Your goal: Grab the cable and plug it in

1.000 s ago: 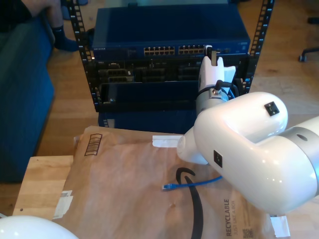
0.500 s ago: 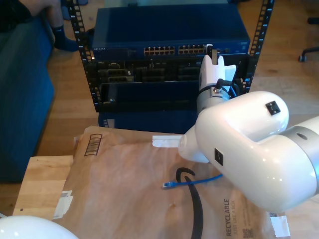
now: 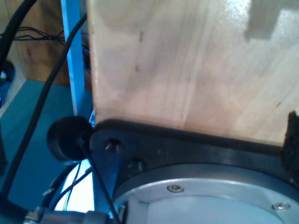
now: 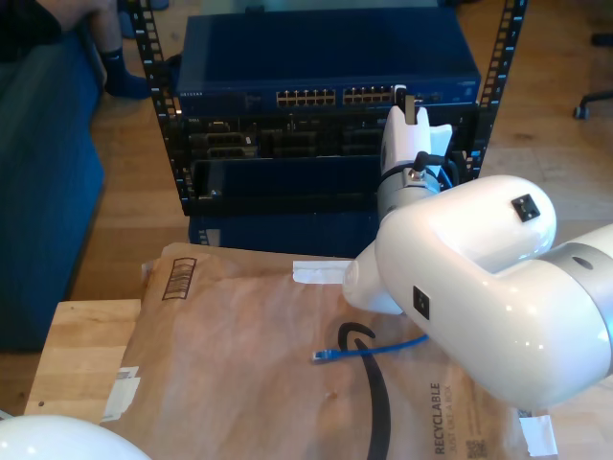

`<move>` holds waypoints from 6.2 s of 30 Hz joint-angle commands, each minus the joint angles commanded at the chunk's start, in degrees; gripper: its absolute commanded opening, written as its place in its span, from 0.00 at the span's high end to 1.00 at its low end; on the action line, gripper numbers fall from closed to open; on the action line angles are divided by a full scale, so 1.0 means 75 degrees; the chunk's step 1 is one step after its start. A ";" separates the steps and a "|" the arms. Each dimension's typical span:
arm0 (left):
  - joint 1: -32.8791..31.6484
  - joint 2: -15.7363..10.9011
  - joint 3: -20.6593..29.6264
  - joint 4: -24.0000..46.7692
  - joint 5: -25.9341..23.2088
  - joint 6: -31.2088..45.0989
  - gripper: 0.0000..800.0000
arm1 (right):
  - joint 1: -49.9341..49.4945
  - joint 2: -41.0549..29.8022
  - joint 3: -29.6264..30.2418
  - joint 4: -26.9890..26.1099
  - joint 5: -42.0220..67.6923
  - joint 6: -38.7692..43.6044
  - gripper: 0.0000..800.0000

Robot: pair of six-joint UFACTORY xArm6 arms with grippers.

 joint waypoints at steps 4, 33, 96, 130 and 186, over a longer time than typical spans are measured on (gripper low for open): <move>0.0000 0.0000 0.0000 0.0000 0.0000 0.0000 0.00 | 0.0000 0.0035 0.0000 0.0000 0.0000 0.0000 1.00; 0.0000 0.0000 0.0000 0.0000 0.0000 0.0000 0.00 | 0.0047 -0.0621 0.1090 -0.0340 0.0012 0.0070 0.52; 0.0000 0.0000 0.0000 0.0000 0.0000 0.0000 0.00 | -0.0129 -0.0469 0.0961 -0.0293 -0.0070 0.0059 0.96; 0.0000 0.0000 0.0000 0.0000 0.0000 0.0000 0.00 | -0.0105 -0.0117 0.0328 -0.0293 -0.0023 0.0059 1.00; 0.0000 0.0000 0.0000 0.0000 0.0000 0.0000 0.00 | -0.9905 -1.2894 0.7971 -0.4489 1.4523 -0.7256 0.01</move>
